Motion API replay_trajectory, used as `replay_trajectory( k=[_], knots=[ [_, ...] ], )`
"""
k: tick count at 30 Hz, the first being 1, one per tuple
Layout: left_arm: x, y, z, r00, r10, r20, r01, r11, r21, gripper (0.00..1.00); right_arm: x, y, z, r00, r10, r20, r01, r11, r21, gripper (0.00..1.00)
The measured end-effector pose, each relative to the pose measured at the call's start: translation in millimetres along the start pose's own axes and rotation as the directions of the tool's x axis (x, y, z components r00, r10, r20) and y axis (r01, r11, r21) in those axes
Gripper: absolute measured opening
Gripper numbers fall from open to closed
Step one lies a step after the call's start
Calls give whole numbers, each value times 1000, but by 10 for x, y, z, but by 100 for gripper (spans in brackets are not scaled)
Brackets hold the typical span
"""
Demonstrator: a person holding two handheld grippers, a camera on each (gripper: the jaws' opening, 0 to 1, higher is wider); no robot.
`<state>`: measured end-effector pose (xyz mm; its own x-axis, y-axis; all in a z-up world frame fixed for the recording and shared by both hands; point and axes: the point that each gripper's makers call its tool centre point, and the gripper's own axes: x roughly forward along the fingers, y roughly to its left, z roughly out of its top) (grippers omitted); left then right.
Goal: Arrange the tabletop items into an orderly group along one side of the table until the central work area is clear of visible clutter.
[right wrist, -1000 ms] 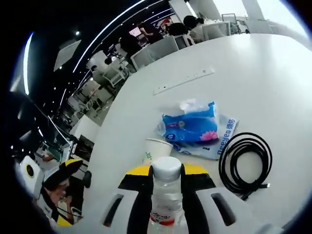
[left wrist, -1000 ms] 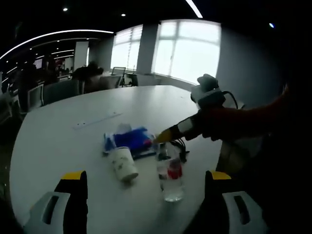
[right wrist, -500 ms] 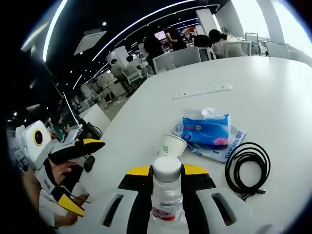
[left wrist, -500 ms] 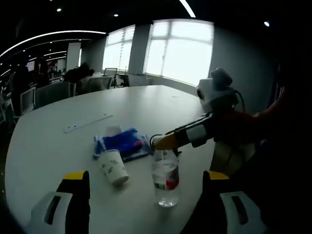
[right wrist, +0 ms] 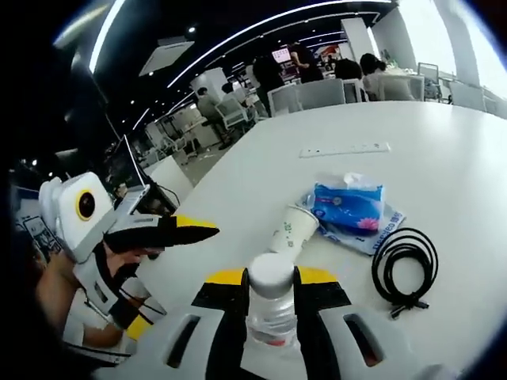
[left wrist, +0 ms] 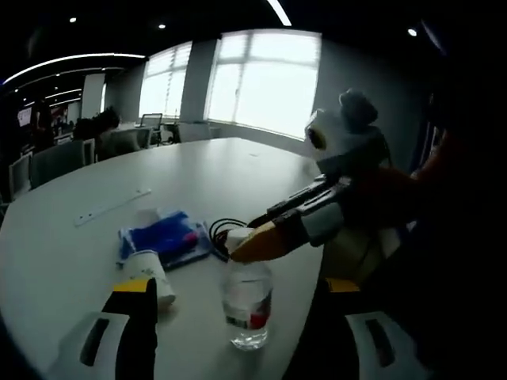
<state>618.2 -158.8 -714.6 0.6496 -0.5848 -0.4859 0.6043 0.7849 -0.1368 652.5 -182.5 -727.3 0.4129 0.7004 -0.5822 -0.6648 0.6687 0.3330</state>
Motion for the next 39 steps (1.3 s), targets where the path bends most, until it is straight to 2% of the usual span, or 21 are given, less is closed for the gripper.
replay_trajectory(
  k=[7, 12, 19, 26, 31, 34, 39],
  knots=[
    [79, -134, 25, 999, -46, -11, 46, 998, 39, 74, -70, 121, -56, 998, 23, -53, -25, 999, -38, 17],
    [88, -205, -26, 997, -68, -29, 70, 995, 68, 71, -122, 219, -91, 994, 73, -85, -71, 997, 31, 17],
    [19, -209, -80, 997, -70, -29, 72, 995, 67, 68, -168, 413, -166, 986, 113, -124, -118, 993, -27, 18],
    [-90, -253, -79, 995, -96, -33, 98, 992, 82, 67, -223, 482, -246, 981, 137, -136, -147, 987, -65, 18],
    [-134, -261, -42, 995, -95, -39, 99, 987, 129, 66, -246, 501, -271, 975, 160, -157, -171, 984, -59, 18],
    [-121, -313, -88, 994, -101, -50, 107, 982, 153, 65, -247, 505, -271, 974, 166, -154, -177, 983, -57, 18],
    [-101, -380, -186, 991, -113, -70, 121, 983, 136, 64, -242, 502, -265, 974, 169, -154, -180, 982, -63, 18]
  ],
)
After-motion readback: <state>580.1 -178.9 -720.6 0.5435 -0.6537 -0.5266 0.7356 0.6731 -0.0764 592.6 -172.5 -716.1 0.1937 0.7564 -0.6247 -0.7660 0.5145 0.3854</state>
